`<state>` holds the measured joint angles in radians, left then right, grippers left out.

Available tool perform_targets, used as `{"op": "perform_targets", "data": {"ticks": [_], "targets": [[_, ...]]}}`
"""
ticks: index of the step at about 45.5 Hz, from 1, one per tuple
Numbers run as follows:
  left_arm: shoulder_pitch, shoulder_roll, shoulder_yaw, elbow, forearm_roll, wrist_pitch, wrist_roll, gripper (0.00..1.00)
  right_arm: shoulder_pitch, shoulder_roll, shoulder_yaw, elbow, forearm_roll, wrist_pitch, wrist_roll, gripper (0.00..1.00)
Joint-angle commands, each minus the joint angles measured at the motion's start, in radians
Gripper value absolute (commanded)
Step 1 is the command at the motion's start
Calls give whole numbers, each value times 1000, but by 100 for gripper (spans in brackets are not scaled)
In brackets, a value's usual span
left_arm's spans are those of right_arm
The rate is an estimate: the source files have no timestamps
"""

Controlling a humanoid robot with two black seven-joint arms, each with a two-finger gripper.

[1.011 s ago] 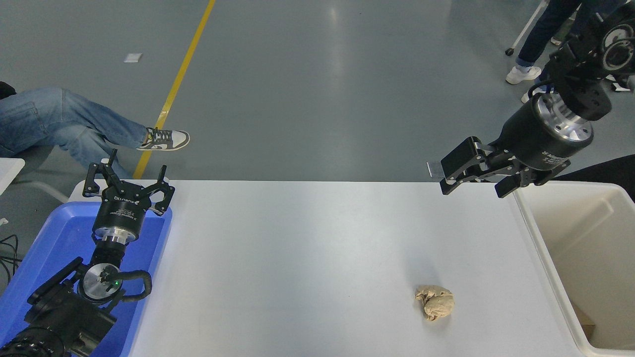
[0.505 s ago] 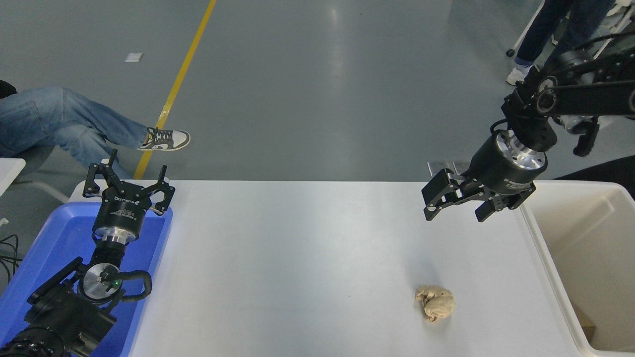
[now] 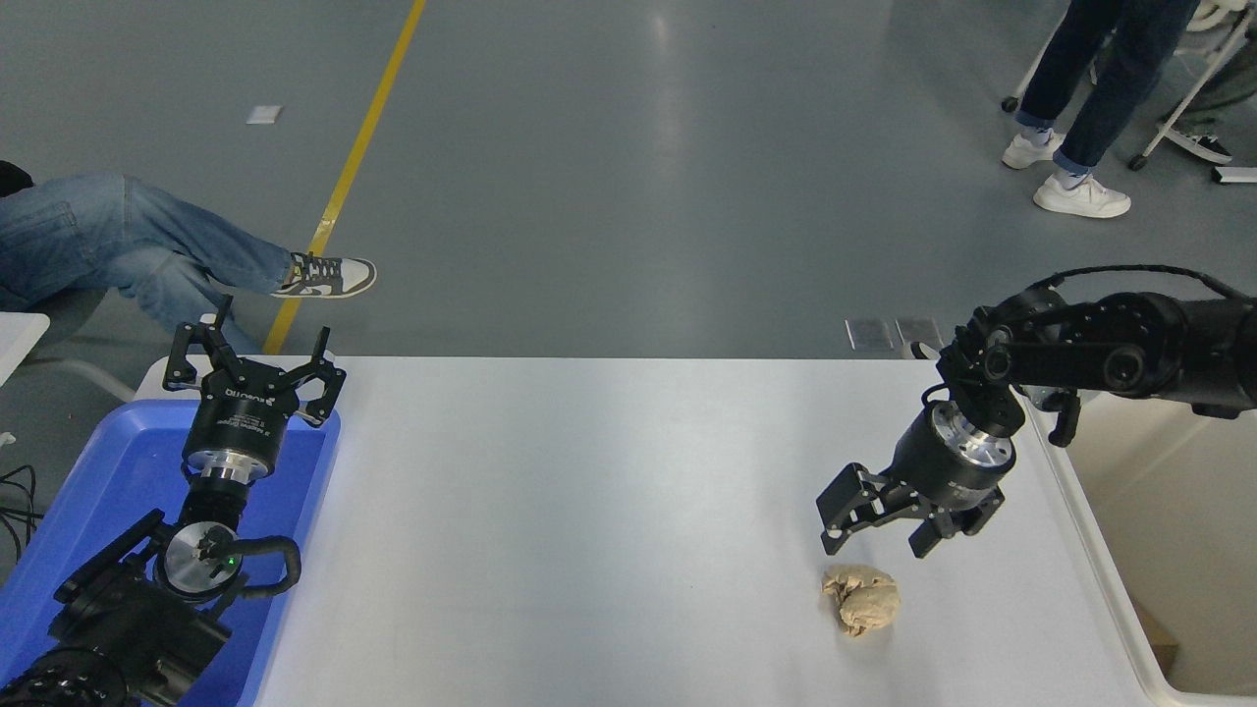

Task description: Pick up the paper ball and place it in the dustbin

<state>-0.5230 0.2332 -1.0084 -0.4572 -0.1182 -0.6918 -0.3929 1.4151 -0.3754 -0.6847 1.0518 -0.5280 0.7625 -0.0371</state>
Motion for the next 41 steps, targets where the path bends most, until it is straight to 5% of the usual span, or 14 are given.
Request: {"op": "perform_targets", "data": {"ticks": [1, 23, 25, 30, 33, 35, 41], "targets": [[0, 0, 1, 0, 0, 0, 0, 100, -186, 0, 80, -76, -106, -66, 0, 100], [0, 0, 1, 0, 0, 0, 0, 100, -321, 72, 88, -200, -107, -308, -1, 99], [0, 0, 1, 0, 0, 0, 0, 100, -326, 72, 90, -205, -106, -318, -1, 91], [0, 0, 1, 0, 0, 0, 0, 100, -329, 75, 88, -208, -106, -324, 0, 38], [0, 0, 1, 0, 0, 0, 0, 100, -328, 76, 88, -213, -106, -325, 0, 28], [0, 0, 1, 0, 0, 0, 0, 100, -323, 75, 88, -213, -104, -324, 6, 1], [0, 0, 1, 0, 0, 0, 0, 100, -292, 76, 88, -204, -99, -315, 9, 0]]}}
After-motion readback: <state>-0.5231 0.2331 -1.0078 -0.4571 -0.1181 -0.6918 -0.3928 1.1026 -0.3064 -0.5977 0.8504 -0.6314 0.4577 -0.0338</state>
